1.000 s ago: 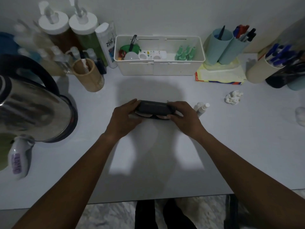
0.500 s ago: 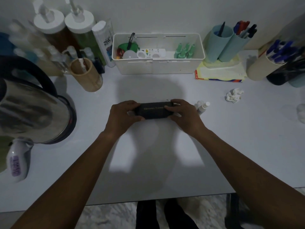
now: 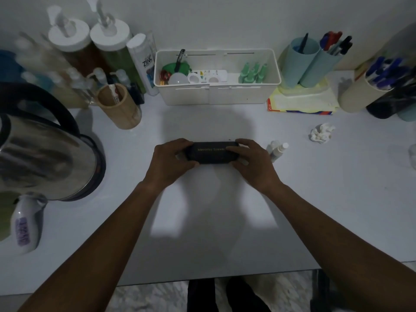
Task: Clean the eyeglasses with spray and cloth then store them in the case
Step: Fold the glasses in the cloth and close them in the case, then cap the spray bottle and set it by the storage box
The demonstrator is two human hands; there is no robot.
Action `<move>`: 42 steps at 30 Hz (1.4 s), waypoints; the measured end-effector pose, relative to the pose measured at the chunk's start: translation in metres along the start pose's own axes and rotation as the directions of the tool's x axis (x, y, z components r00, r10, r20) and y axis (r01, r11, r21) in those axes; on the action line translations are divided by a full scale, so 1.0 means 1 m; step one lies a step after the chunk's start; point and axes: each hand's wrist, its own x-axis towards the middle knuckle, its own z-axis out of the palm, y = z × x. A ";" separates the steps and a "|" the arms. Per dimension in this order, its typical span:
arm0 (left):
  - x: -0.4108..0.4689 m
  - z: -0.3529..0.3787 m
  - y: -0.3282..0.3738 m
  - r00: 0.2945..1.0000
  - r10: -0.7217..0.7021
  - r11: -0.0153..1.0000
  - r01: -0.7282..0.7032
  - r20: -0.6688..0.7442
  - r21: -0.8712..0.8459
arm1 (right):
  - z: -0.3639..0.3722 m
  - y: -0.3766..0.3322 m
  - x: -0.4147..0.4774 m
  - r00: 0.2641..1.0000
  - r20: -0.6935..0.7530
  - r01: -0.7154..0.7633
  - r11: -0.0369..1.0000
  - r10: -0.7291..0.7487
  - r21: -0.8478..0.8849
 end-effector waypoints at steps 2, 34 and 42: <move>0.000 0.003 -0.001 0.999 -0.009 1.000 0.010 -0.035 0.025 | 0.001 0.000 0.004 1.000 -0.015 -0.014 1.000 0.014 0.022; 0.109 0.017 -0.023 0.970 -0.036 0.999 0.036 -0.241 -0.002 | 0.013 -0.001 0.124 0.970 -0.146 -0.186 0.980 0.195 0.068; 0.080 0.023 0.019 0.972 -0.047 0.997 0.060 -0.229 0.051 | -0.027 -0.039 0.109 0.949 -0.263 -0.127 0.975 0.172 0.181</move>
